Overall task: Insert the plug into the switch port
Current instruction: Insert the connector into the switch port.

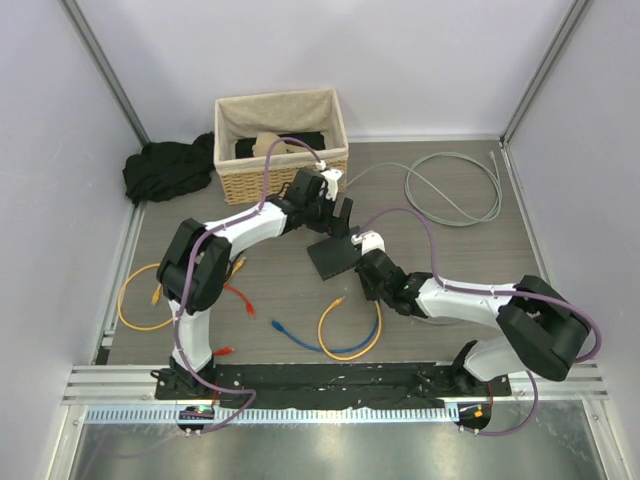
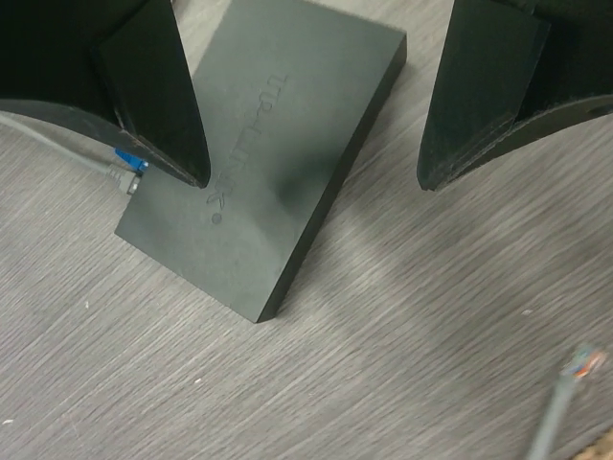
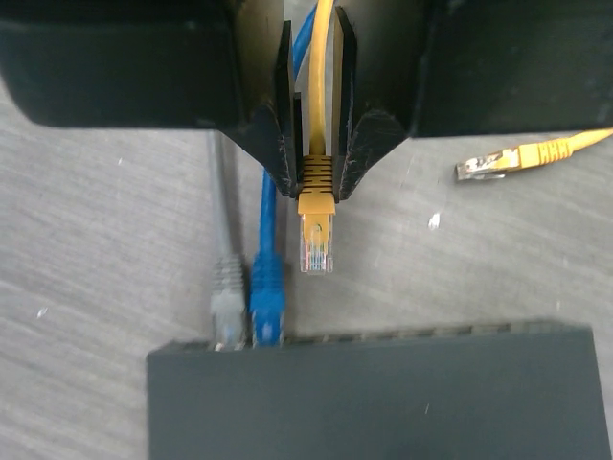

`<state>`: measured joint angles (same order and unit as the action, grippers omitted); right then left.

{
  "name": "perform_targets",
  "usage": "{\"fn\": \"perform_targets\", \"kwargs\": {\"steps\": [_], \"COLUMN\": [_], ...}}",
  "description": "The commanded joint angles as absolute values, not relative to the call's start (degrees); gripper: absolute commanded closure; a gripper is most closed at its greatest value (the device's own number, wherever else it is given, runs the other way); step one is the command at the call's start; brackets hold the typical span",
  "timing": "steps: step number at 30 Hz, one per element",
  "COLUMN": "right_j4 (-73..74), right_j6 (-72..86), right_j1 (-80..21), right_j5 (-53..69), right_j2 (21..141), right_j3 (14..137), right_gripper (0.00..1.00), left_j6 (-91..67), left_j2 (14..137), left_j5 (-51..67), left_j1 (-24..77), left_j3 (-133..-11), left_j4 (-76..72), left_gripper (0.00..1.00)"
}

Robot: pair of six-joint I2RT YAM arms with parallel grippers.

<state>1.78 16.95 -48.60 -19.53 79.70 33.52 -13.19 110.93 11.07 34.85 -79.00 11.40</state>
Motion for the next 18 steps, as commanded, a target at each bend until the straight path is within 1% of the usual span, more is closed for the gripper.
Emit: {"fn": "perform_targets", "kwargs": {"steps": [1, 9, 13, 15, 18], "right_j4": [-6.0, -7.1, -7.4, -7.6, -7.4], "right_j6": [15.6, 13.8, 13.4, 13.3, 13.2], "right_j1": [-46.9, -45.2, -44.6, -44.3, -44.2], "right_j5": [-17.8, -15.2, -15.6, -16.0, -16.8], "right_j2": [81.2, 84.5, 85.0, 85.3, 85.4], "right_j3": [33.9, 35.4, 35.9, 36.4, 36.9], "right_gripper": [0.99, 0.99, 0.99, 0.99, 0.99], "left_j6": [-9.6, -8.7, -7.8, -6.9, -6.5], "left_j2": [113.7, 119.6, 120.4, 121.3, 122.0], "left_j5": [15.9, 19.1, 20.4, 20.9, 22.1], "left_j1": [34.6, 34.6, 34.6, 34.6, 34.7], "left_j3": [-83.8, -86.4, -86.4, -86.7, -87.6], "left_j4": [13.7, 15.9, 16.4, 17.0, 18.5], "left_gripper": [0.07, 0.10, 0.11, 0.15, 0.17]}}
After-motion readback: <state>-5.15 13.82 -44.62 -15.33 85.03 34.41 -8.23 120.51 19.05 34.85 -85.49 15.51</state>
